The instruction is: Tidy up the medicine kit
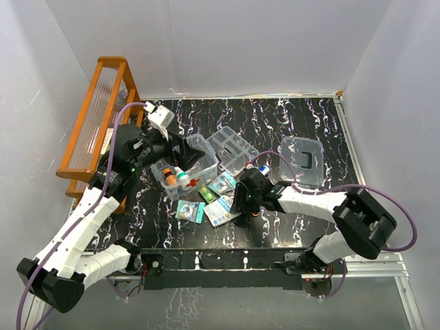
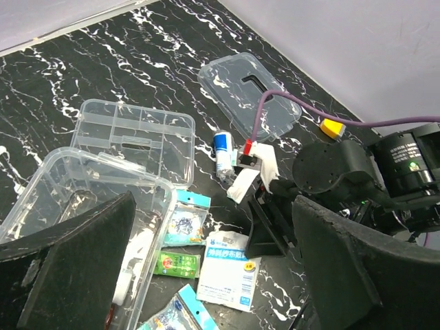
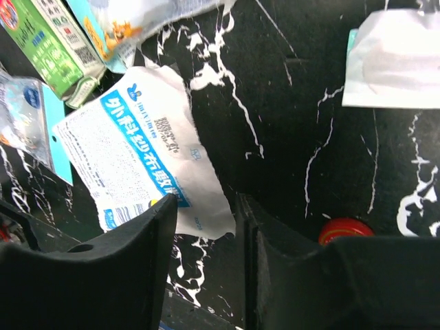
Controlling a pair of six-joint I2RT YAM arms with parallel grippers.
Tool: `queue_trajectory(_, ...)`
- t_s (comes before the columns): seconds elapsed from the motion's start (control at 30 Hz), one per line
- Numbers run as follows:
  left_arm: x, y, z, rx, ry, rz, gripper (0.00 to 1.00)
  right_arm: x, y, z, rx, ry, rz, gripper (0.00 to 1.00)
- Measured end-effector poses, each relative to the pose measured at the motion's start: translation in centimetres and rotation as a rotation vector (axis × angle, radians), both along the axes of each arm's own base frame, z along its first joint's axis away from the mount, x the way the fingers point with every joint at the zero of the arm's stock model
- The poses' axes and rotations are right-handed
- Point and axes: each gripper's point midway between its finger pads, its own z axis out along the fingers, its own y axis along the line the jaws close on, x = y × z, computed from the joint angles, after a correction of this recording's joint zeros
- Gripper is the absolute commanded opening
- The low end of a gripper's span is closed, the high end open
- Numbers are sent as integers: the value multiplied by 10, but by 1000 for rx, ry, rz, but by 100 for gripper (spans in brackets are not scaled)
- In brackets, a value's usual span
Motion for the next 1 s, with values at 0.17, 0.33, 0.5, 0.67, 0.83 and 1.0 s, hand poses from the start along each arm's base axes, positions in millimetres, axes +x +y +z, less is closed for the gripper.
queue_trajectory(0.17, -3, -7, 1, -12, -1, -48, 95, 7, 0, -1, 21, 3, 7, 7)
queue_trajectory(0.33, -6, -13, 0, -31, -1, -84, 91, 8, 0, 4, 48, 8, -3, 0)
queue_trajectory(0.5, -7, -23, -14, -37, 29, -123, 89, 3, -7, 21, 67, 15, -19, 0)
queue_trajectory(0.67, -15, -42, -41, -18, 70, -187, 88, -8, -20, 41, 57, 52, -33, 0)
queue_trajectory(0.83, -27, -59, -59, 10, 63, -246, 87, -9, -21, 86, 104, 50, -55, 0)
queue_trajectory(1.0, -35, -75, -68, 40, 26, -293, 85, -1, -15, 135, 164, 16, -94, 0)
